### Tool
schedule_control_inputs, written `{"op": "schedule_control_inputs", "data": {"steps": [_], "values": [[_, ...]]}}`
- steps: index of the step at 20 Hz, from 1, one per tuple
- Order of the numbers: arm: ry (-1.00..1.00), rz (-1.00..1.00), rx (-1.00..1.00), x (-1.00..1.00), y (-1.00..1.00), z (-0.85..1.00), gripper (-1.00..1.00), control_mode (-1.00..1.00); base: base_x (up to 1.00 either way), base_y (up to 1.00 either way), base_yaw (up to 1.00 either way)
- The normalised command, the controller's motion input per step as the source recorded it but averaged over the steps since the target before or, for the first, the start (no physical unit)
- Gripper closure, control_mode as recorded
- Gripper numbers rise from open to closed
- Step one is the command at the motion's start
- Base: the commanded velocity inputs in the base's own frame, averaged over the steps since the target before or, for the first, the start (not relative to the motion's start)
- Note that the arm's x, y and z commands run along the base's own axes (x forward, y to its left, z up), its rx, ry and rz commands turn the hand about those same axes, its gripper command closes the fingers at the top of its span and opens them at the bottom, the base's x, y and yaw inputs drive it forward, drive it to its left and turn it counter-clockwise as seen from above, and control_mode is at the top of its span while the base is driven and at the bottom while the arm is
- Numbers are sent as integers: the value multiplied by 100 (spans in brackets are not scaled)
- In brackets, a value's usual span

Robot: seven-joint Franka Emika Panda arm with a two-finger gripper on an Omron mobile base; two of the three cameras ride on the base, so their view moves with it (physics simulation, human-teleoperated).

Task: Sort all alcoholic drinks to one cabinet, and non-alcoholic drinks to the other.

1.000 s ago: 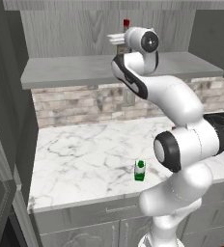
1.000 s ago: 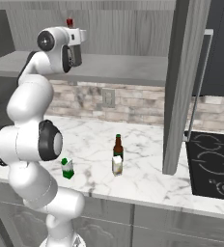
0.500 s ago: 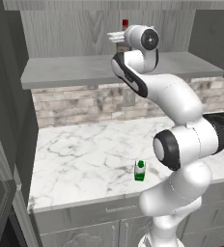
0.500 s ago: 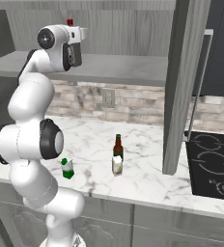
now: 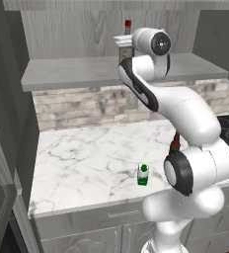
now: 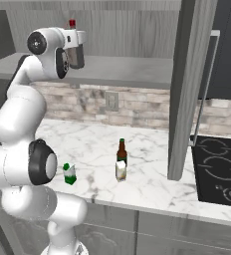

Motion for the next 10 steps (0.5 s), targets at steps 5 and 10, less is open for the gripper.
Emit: {"op": "schedule_control_inputs", "data": {"steps": [5,10], "values": [[0,-4,0,-67,-7,1,-100,-100,0,0,0],[1,-4,0,-64,-7,0,-100,-100,0,0,0]]}}
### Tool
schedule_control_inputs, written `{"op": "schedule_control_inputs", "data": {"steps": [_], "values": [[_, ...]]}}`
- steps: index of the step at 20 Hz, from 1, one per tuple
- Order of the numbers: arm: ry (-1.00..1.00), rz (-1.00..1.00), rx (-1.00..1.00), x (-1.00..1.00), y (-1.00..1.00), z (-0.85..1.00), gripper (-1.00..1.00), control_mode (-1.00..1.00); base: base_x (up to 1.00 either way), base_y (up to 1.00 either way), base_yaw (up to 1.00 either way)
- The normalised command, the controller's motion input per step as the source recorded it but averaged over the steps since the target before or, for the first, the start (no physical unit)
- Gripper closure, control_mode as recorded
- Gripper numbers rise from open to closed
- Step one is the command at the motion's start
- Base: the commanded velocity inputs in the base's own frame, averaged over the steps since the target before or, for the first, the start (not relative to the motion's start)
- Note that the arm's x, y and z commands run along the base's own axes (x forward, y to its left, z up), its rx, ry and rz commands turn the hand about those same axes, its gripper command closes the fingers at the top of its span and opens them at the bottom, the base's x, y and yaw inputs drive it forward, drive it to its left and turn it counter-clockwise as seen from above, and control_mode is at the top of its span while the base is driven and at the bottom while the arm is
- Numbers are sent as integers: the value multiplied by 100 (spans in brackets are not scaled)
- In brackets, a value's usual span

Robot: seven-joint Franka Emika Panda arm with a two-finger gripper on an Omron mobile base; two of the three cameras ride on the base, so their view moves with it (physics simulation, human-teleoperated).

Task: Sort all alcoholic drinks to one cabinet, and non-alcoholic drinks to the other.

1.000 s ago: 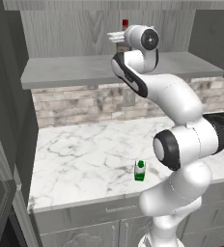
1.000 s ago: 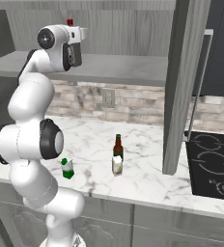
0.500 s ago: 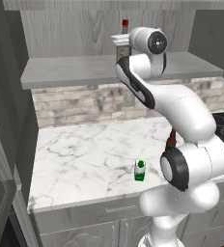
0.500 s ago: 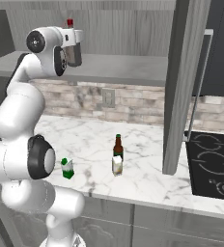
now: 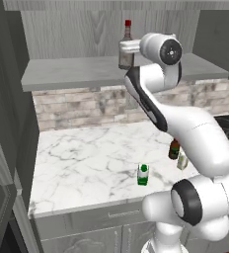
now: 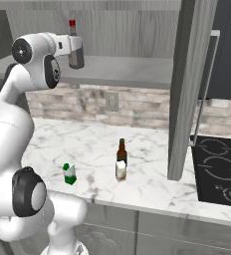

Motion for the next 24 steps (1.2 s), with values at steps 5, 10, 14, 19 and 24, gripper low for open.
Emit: {"op": "schedule_control_inputs", "data": {"steps": [5,10,14,19,24], "values": [[10,-4,0,-62,-7,0,-100,-100,0,0,0],[18,-5,0,-62,-13,0,-100,-100,0,0,0],[16,-4,0,-60,-11,-13,-100,-100,0,0,0],[10,-3,0,-55,-9,-28,-100,-100,0,0,0],[3,-1,0,-24,-4,-27,-100,-100,0,0,0]]}}
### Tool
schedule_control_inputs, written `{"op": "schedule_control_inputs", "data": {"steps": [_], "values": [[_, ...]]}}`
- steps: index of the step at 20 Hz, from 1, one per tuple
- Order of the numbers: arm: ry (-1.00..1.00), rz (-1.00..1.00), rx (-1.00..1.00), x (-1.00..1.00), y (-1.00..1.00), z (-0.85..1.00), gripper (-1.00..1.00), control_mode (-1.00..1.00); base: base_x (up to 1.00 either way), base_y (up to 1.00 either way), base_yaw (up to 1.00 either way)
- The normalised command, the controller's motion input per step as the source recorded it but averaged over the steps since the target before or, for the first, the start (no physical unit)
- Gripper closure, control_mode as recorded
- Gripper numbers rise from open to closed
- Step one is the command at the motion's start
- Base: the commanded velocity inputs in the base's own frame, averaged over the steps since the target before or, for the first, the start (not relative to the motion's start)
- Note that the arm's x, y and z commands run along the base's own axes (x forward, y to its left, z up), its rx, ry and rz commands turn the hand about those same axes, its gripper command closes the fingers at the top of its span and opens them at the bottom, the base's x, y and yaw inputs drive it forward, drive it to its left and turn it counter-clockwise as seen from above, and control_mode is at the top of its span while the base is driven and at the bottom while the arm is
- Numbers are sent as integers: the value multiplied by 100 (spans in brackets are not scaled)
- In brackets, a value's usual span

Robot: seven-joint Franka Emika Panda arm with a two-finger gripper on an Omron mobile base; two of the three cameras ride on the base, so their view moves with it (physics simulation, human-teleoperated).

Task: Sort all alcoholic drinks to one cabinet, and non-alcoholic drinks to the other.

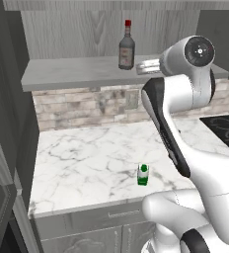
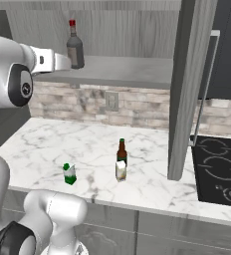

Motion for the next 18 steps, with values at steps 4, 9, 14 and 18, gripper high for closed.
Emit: {"op": "schedule_control_inputs", "data": {"steps": [4,9,14,18], "values": [[0,0,-2,-2,-5,-28,-100,-100,0,0,0],[0,0,0,0,-14,-27,-100,-100,0,0,0],[4,0,2,-7,-26,-32,-100,-100,0,0,0],[11,0,3,-12,-31,-38,-100,-100,0,0,0]]}}
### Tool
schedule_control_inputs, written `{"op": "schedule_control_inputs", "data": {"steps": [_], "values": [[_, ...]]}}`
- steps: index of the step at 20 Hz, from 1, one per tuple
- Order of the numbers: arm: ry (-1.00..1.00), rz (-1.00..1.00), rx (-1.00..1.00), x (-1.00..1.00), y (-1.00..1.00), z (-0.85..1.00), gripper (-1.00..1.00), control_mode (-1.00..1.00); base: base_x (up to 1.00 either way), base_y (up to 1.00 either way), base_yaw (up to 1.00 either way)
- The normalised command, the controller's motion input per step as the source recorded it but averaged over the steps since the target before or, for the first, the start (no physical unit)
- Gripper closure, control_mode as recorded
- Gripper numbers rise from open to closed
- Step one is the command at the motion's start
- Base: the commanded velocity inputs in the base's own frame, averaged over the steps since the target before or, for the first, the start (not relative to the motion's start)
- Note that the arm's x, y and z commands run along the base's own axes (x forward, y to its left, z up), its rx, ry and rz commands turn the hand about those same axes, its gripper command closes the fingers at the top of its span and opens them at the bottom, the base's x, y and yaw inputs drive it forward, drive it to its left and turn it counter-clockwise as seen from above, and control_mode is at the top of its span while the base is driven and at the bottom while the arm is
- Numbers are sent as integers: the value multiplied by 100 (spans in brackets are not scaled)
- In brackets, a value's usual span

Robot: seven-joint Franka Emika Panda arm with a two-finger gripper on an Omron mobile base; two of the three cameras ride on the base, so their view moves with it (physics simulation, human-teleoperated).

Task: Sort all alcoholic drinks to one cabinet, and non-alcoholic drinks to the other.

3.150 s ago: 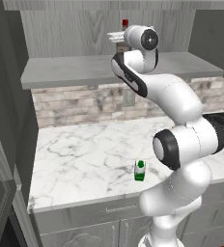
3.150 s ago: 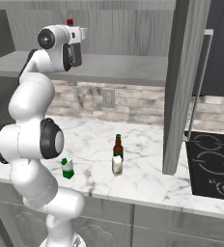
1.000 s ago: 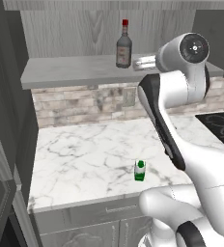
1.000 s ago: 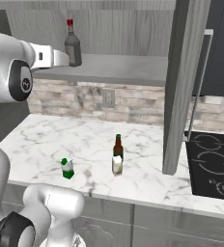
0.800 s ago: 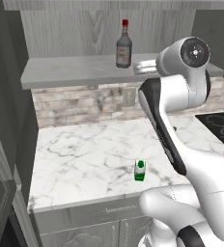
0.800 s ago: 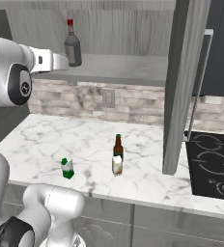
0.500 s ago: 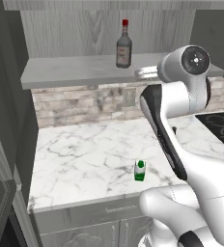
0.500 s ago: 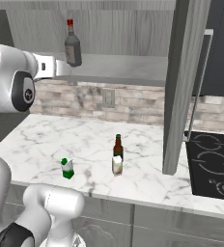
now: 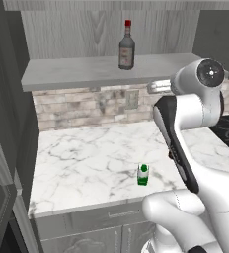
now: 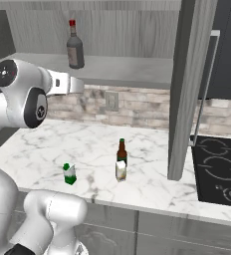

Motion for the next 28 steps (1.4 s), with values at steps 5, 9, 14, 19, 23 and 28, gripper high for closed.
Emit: {"op": "schedule_control_inputs", "data": {"steps": [5,9,14,19,23,28], "values": [[14,0,1,-11,-29,-39,-100,-100,0,0,0],[14,0,1,-12,-27,-37,-100,-100,0,0,0],[13,0,1,-10,-28,-36,-100,-100,0,0,0],[12,0,0,-12,-26,-37,-100,-100,0,0,0],[12,0,0,-13,-25,-34,-100,-100,0,0,0],[10,0,0,-8,-23,-33,-100,-100,0,0,0]]}}
